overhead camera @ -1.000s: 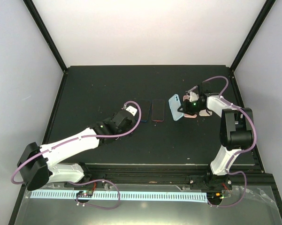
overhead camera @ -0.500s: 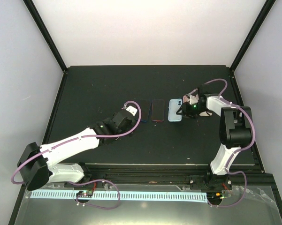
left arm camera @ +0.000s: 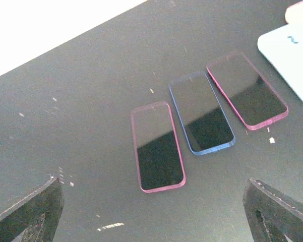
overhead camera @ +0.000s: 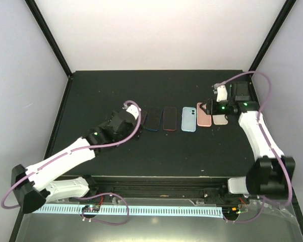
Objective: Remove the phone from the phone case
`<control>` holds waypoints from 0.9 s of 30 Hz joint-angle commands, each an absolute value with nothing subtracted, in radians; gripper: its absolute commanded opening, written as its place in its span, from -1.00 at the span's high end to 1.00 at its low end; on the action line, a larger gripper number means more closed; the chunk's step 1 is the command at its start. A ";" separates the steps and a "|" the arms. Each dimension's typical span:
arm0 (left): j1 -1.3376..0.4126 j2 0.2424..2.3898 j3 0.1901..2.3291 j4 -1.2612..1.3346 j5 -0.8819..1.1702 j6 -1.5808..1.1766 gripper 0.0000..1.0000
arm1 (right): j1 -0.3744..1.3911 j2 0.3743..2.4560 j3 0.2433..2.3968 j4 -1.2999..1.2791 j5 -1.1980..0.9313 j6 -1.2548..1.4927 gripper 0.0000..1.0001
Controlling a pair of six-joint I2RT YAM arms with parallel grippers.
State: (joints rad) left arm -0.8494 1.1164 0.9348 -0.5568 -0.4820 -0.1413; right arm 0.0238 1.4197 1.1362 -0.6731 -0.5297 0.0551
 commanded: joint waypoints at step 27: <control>-0.561 0.767 0.838 -0.363 -0.599 -0.192 -0.98 | 0.018 0.787 0.853 -0.254 -0.200 0.174 -1.00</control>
State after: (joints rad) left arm -0.5659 0.7719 0.8227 -0.3904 -0.5545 -0.1658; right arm 0.0208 0.8009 0.8394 -0.2810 -0.2203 0.1886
